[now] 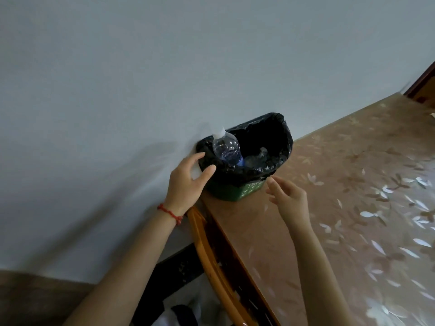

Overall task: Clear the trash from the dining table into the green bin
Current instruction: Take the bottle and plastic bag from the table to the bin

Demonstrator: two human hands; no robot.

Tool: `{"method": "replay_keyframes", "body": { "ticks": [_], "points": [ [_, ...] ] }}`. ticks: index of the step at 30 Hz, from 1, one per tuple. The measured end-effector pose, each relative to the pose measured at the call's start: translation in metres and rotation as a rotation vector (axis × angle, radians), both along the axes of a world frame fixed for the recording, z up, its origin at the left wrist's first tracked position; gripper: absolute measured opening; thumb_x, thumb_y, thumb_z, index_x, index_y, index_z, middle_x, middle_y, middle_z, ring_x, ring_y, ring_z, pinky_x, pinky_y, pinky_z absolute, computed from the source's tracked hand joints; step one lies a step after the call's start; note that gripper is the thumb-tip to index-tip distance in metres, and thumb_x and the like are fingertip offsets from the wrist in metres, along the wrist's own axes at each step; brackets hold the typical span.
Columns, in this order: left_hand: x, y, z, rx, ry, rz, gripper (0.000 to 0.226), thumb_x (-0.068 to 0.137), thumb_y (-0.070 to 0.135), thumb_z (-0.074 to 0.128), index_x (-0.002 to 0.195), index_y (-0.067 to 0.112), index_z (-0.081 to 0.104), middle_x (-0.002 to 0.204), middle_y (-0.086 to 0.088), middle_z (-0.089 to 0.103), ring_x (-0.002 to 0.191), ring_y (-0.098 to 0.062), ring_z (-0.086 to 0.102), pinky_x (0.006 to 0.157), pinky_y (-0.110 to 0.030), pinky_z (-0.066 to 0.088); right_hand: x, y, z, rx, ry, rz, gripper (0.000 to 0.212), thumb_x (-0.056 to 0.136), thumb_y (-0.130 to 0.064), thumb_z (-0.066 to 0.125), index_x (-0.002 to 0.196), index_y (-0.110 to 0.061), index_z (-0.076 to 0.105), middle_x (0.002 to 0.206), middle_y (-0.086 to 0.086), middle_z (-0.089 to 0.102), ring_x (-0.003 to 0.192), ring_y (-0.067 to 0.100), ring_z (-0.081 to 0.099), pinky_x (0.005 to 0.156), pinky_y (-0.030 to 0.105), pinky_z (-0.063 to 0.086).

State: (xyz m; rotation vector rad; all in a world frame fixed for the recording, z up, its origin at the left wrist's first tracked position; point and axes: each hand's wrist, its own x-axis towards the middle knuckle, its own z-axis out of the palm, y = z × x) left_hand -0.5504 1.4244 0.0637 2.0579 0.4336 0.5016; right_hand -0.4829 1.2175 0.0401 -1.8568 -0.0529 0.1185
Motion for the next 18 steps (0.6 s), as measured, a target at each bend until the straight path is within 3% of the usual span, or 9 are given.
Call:
{"method": "replay_keyframes", "body": {
  "ticks": [3, 8, 13, 18],
  "points": [
    [-0.020, -0.002, -0.012, 0.177, 0.014, -0.010, 0.045, 0.083, 0.029, 0.063, 0.123, 0.008, 0.054, 0.127, -0.009, 0.056, 0.115, -0.009, 0.047, 0.095, -0.016, 0.030, -0.010, 0.003, -0.005, -0.171, -0.059, 0.052, 0.037, 0.086, -0.037, 0.060, 0.115, -0.014, 0.064, 0.107, -0.001, 0.069, 0.096, 0.010, 0.063, 0.081, 0.021, 0.048],
    [-0.041, -0.016, -0.031, 0.354, 0.135, -0.094, 0.056, 0.083, 0.039, 0.054, 0.126, 0.004, 0.050, 0.131, -0.016, 0.052, 0.125, -0.029, 0.045, 0.103, -0.030, 0.029, -0.030, -0.002, -0.019, -0.468, -0.227, 0.175, 0.048, 0.087, -0.042, 0.057, 0.124, -0.013, 0.055, 0.124, 0.005, 0.060, 0.113, 0.020, 0.055, 0.093, 0.035, 0.044],
    [-0.050, -0.032, -0.048, 0.618, 0.282, -0.226, 0.077, 0.080, 0.060, 0.019, 0.137, 0.011, 0.036, 0.144, -0.011, 0.039, 0.136, -0.026, 0.030, 0.112, -0.038, 0.020, -0.050, -0.018, -0.034, -0.669, -0.287, 0.214, 0.052, 0.089, -0.043, 0.052, 0.132, -0.015, 0.047, 0.141, 0.004, 0.045, 0.131, 0.020, 0.038, 0.103, 0.033, 0.034],
    [-0.047, -0.037, -0.064, 0.770, 0.355, -0.351, 0.079, 0.081, 0.062, 0.011, 0.140, 0.014, 0.031, 0.148, -0.010, 0.033, 0.139, -0.025, 0.023, 0.113, -0.040, 0.015, -0.066, -0.036, -0.048, -0.837, -0.331, 0.180, 0.054, 0.089, -0.043, 0.052, 0.132, -0.011, 0.047, 0.142, 0.010, 0.044, 0.131, 0.027, 0.039, 0.105, 0.039, 0.034]
  ]
}}
